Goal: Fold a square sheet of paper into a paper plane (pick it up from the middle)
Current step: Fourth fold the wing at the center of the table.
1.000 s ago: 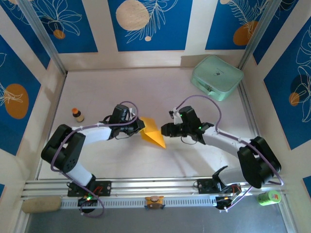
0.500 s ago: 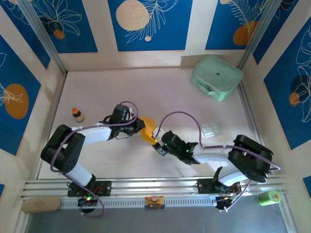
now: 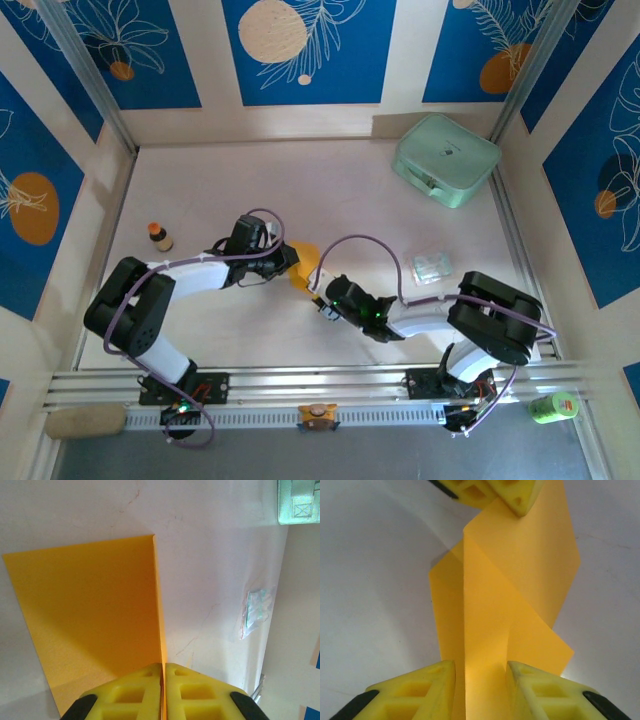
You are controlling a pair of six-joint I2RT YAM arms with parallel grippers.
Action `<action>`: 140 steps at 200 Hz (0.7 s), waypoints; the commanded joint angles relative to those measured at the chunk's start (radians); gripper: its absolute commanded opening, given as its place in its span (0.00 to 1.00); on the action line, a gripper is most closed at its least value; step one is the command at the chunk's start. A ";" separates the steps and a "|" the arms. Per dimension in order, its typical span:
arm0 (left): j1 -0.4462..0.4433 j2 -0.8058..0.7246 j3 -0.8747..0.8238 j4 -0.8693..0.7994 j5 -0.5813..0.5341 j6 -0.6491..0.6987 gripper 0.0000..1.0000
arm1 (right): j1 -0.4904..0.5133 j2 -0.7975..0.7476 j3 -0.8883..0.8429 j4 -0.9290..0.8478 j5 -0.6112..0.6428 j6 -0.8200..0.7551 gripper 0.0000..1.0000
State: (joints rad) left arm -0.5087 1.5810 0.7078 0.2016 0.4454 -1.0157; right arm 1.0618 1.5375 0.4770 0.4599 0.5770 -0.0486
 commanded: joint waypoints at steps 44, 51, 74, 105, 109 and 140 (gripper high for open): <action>-0.007 0.000 0.021 -0.009 0.029 0.015 0.10 | 0.020 0.056 0.019 0.056 0.066 -0.030 0.32; -0.007 -0.002 0.021 -0.010 0.027 0.015 0.10 | 0.021 0.062 0.021 0.056 0.078 -0.030 0.31; -0.007 -0.004 0.022 -0.017 0.026 0.019 0.10 | 0.019 0.060 0.030 0.032 0.080 -0.010 0.27; -0.007 -0.002 0.024 -0.021 0.024 0.020 0.10 | 0.013 0.049 0.035 0.002 0.072 0.028 0.21; -0.007 -0.001 0.024 -0.021 0.023 0.021 0.10 | 0.012 0.049 0.035 -0.001 0.072 0.032 0.21; -0.007 -0.005 0.024 -0.027 0.021 0.023 0.09 | 0.007 0.049 0.042 -0.025 0.077 0.049 0.19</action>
State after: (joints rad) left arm -0.5091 1.5810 0.7109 0.1947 0.4458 -1.0126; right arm 1.0733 1.5940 0.4946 0.4549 0.6292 -0.0322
